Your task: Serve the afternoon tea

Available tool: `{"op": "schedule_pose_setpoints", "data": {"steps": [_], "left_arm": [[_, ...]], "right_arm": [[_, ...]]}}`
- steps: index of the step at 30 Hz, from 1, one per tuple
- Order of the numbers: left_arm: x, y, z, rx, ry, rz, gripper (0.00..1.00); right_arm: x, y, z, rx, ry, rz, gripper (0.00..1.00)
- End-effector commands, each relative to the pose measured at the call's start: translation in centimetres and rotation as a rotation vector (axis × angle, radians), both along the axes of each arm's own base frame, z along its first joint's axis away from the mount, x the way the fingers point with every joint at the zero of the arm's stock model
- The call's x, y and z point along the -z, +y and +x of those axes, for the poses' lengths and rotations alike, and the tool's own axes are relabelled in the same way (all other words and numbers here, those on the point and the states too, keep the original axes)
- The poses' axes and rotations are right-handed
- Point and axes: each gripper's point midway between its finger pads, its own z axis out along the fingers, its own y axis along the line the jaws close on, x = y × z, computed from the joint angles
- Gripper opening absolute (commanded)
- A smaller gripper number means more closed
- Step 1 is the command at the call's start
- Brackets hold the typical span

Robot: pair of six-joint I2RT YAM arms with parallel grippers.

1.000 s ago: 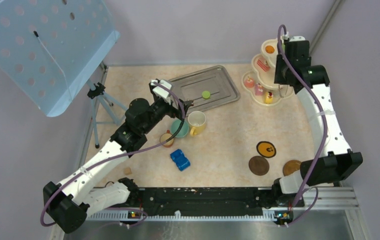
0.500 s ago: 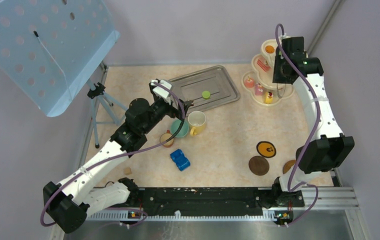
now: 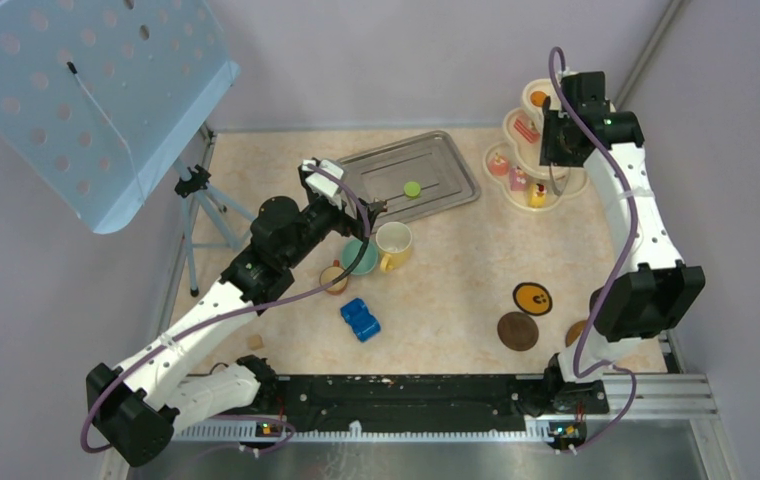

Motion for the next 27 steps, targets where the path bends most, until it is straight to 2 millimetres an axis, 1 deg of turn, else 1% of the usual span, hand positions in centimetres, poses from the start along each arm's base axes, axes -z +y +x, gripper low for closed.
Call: {"op": "schedule_pose_setpoints", "data": {"steps": [1, 5, 10, 13, 15, 17, 20, 22, 24, 27], "left_arm": [[-2.1, 0.0, -0.5, 0.011, -0.055, -0.035, 0.99], [-2.0, 0.0, -0.5, 0.012, -0.052, -0.035, 0.99], [-2.1, 0.1, -0.4, 0.006, -0.054, -0.034, 0.99], [-1.9, 0.0, -0.4, 0.009, -0.052, -0.033, 0.99], [-1.8, -0.1, -0.4, 0.012, -0.047, -0.031, 0.99], [-1.9, -0.1, -0.4, 0.012, -0.047, -0.032, 0.99], [-2.0, 0.1, -0.4, 0.007, -0.052, -0.034, 0.99], [-2.0, 0.1, -0.4, 0.004, -0.054, -0.033, 0.99], [-2.1, 0.1, -0.4, 0.003, -0.054, -0.034, 0.99], [-2.1, 0.3, -0.4, -0.004, -0.059, -0.034, 0.99]], "right_arm": [[-2.7, -0.1, 0.7, 0.003, -0.081, 0.012, 0.47], [-3.5, 0.0, 0.3, -0.003, -0.097, 0.017, 0.48], [-5.2, 1.4, -0.9, -0.061, -0.143, 0.044, 0.46], [-6.5, 3.2, -2.0, -0.129, -0.173, 0.02, 0.45], [-7.1, 5.0, -2.6, -0.194, -0.189, -0.006, 0.45], [-7.2, 7.1, -3.1, -0.261, -0.193, -0.02, 0.45], [-6.1, 10.9, -3.3, -0.394, -0.179, 0.008, 0.44], [-4.7, 13.6, -3.3, -0.473, -0.154, 0.033, 0.44], [-3.0, 16.0, -3.3, -0.554, -0.12, 0.015, 0.43], [-0.2, 18.9, -2.8, -0.602, -0.058, 0.0, 0.43]]}}
